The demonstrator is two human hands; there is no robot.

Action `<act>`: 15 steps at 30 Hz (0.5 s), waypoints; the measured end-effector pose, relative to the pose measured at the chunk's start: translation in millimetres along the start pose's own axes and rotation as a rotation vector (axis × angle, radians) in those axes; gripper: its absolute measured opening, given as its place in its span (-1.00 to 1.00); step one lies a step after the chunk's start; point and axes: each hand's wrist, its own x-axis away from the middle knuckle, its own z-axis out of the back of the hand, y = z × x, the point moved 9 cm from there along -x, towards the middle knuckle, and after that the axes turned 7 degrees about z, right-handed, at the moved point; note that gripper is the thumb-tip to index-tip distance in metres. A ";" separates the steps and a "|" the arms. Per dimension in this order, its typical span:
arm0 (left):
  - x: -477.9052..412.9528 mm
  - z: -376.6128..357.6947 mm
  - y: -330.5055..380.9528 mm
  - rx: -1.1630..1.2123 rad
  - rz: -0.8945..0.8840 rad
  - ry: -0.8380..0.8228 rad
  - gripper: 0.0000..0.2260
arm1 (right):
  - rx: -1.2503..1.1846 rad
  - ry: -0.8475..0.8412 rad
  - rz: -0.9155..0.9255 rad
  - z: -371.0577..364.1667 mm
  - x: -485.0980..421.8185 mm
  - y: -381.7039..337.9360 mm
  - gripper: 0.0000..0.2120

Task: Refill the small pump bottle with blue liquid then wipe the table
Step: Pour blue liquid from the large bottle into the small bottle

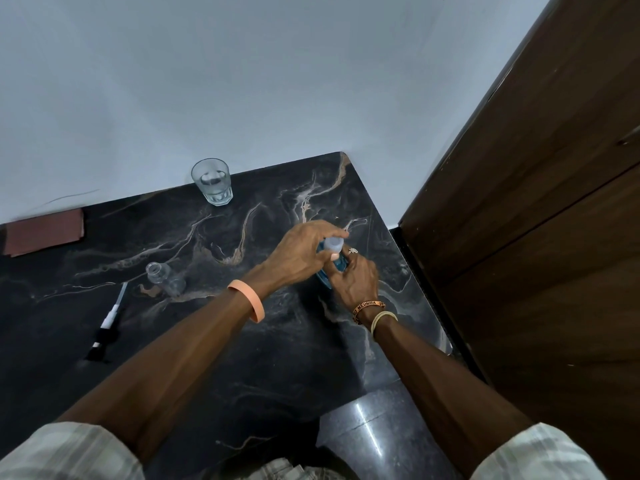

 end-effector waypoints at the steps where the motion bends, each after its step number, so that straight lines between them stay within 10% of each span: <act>1: -0.9 2.5 -1.6 -0.001 0.024 0.029 -0.64 | -0.001 -0.002 -0.004 -0.1 -0.6 0.4 -0.51; 15: -2.2 -1.3 -1.3 0.005 0.040 -0.039 -0.52 | -0.010 0.016 0.023 2.7 -1.1 0.4 -0.58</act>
